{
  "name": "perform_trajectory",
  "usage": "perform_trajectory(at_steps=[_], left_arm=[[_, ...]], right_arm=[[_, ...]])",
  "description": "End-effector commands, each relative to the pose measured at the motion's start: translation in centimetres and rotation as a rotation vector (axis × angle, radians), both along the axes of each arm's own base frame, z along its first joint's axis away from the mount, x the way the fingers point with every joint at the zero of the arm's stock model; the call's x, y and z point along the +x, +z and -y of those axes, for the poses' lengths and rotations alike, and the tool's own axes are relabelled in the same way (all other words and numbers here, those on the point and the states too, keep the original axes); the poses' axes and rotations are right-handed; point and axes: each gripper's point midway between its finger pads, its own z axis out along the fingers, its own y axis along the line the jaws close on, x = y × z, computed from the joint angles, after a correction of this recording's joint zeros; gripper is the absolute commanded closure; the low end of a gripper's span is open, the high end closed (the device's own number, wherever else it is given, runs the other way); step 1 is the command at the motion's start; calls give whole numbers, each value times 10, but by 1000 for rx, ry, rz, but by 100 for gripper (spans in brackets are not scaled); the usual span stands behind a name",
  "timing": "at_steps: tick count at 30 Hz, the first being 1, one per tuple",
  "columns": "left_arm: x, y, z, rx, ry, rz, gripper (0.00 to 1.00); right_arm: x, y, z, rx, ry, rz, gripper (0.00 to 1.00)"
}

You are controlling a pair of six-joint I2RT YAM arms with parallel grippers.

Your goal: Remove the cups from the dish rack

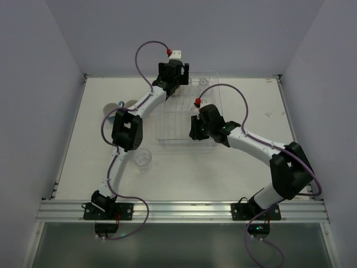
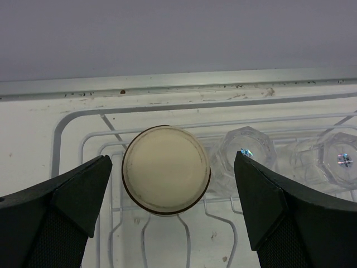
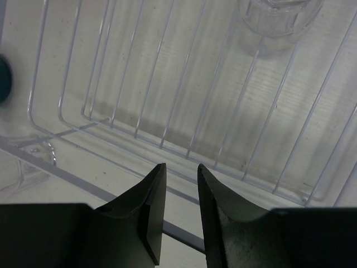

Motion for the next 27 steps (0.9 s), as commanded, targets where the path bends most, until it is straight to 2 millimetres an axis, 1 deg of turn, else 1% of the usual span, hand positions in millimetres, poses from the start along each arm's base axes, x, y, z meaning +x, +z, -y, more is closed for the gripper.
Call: perform_trajectory(at_steps=[1,4,5,7,10,12,13,14,15,16,17,19,20,21,22,23,24,25,27], left_arm=[[1,14,-3,-13,-6,35,0],[-5,2,-6,-4,-4,1,0],[-6,4,-6,-7,-4,5,0],[-9,-3,-7,-3,-9,-8,0],[-7,-3,-3,-12,-22,-3,0],[-5,-2,-2,-17,-25,7,1],[-4,-2,-1,-18,-25,15,3],[-1,-3,0,-20,-25,26,6],[1,-3,-1,-10,-18,32,8],[2,-5,-2,-5,-16,27,9],[6,-5,-2,-9,-15,32,14],[8,-7,-1,-18,-19,34,21],[8,-8,0,-20,-25,33,27],[8,-8,0,-23,-24,33,31],[9,-1,1,-30,-24,46,34],[8,1,0,-30,-19,51,40],[7,0,-1,-30,-19,51,43],[8,9,-2,-36,-19,69,45],[6,12,-2,-40,-20,73,51]], right_arm=[[-22,-4,10,-39,23,-45,68],[-25,-4,13,-33,10,-42,68],[-25,-4,14,-34,4,-39,68],[-24,0,13,-22,-3,-28,67],[-23,11,11,8,-5,-4,64],[-23,16,11,23,-10,7,56],[-22,25,10,42,-10,32,54],[-23,27,11,49,-11,40,51],[-23,32,11,62,-12,53,49],[-23,44,11,87,-13,84,49],[-24,48,12,93,-12,93,48],[-25,57,13,108,-17,115,48],[-26,66,14,122,-17,133,47],[-27,70,14,127,-16,142,47],[-27,73,15,133,-16,149,47],[-27,78,15,139,-15,158,47],[-28,78,15,138,-15,159,47],[-27,80,15,138,-13,163,46],[-26,82,15,145,-16,167,46]])
